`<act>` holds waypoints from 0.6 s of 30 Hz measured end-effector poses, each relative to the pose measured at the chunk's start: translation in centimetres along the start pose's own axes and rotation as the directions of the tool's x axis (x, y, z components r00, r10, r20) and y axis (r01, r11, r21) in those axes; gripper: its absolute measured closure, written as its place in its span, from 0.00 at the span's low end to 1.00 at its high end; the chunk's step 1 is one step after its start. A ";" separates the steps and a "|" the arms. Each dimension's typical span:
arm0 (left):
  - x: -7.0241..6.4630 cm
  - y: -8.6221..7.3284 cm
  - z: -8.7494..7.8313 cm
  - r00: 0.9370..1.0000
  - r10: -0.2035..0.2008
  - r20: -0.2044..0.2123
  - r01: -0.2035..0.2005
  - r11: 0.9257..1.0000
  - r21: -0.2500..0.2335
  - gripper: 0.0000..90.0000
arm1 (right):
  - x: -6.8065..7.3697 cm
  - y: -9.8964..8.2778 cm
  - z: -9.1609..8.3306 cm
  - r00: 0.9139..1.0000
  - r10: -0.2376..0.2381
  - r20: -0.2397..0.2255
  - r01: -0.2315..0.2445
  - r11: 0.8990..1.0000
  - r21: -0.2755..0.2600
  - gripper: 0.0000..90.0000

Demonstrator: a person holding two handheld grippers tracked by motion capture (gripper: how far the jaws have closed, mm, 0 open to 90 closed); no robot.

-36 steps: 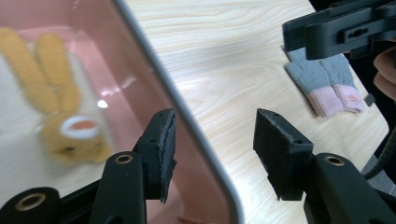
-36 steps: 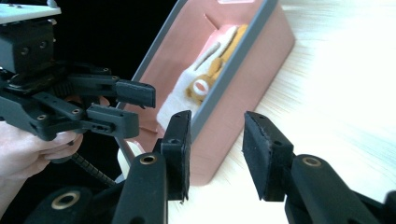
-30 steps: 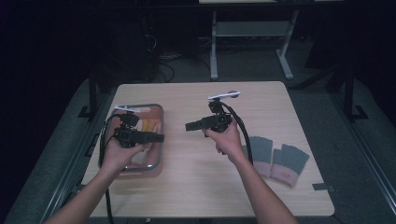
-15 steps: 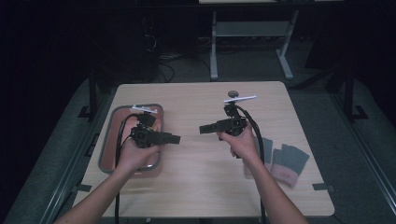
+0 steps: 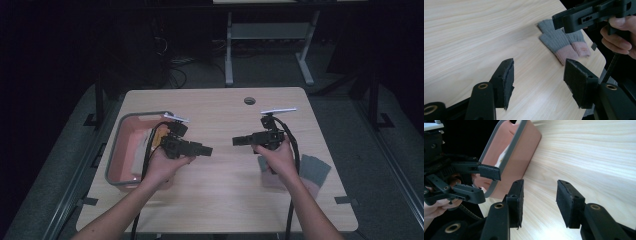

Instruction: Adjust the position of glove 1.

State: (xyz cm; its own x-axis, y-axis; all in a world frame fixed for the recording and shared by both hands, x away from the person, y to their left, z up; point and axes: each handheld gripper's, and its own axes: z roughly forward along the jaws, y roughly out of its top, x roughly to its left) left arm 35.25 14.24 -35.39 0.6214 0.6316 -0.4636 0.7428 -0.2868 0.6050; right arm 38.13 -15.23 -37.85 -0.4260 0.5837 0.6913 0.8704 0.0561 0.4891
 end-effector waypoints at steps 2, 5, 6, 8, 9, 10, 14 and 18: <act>-0.4 0.1 0.5 1.000 0.007 0.003 -0.008 1.000 0.007 0.44 | -0.3 -0.3 -0.6 1.000 0.005 0.002 -0.005 1.000 -0.003 0.63; -0.9 0.2 1.4 1.000 0.018 0.015 -0.019 1.000 0.015 0.43 | -0.7 -0.6 -1.4 1.000 0.007 0.011 -0.007 1.000 -0.011 0.62; -1.1 0.2 1.7 1.000 0.021 0.020 -0.021 1.000 0.017 0.43 | -0.9 -0.7 -1.7 1.000 0.010 0.017 -0.010 1.000 -0.012 0.62; -1.2 0.3 1.9 0.999 0.023 0.022 -0.023 1.000 0.021 0.42 | -1.2 -1.0 -2.2 1.000 0.014 0.023 -0.014 1.000 -0.015 0.62; -1.5 0.3 2.5 0.999 0.029 0.030 -0.029 0.999 0.025 0.42 | -1.4 -1.2 -2.5 0.999 0.017 0.030 -0.016 1.000 -0.019 0.62; -1.7 0.4 2.7 0.999 0.031 0.035 -0.032 0.999 0.028 0.42 | -1.5 -1.3 -2.7 0.999 0.018 0.031 -0.018 1.000 -0.019 0.62; -2.1 0.5 3.6 0.998 0.038 0.044 -0.039 0.999 0.022 0.40 | -2.2 -2.0 -3.7 0.998 0.024 0.050 -0.023 0.999 -0.027 0.62; -2.6 0.5 4.5 0.998 0.042 0.057 -0.043 0.999 0.022 0.40 | -2.7 -2.6 -4.3 0.998 0.028 0.056 -0.027 0.999 -0.030 0.62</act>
State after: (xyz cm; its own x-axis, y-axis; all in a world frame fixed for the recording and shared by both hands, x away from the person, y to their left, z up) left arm 35.17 9.22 -36.77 0.6650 0.5770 -0.4743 0.7208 -0.3294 0.6099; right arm 35.89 -20.44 -38.66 -0.3866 0.6297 0.6738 0.8736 0.0158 0.4865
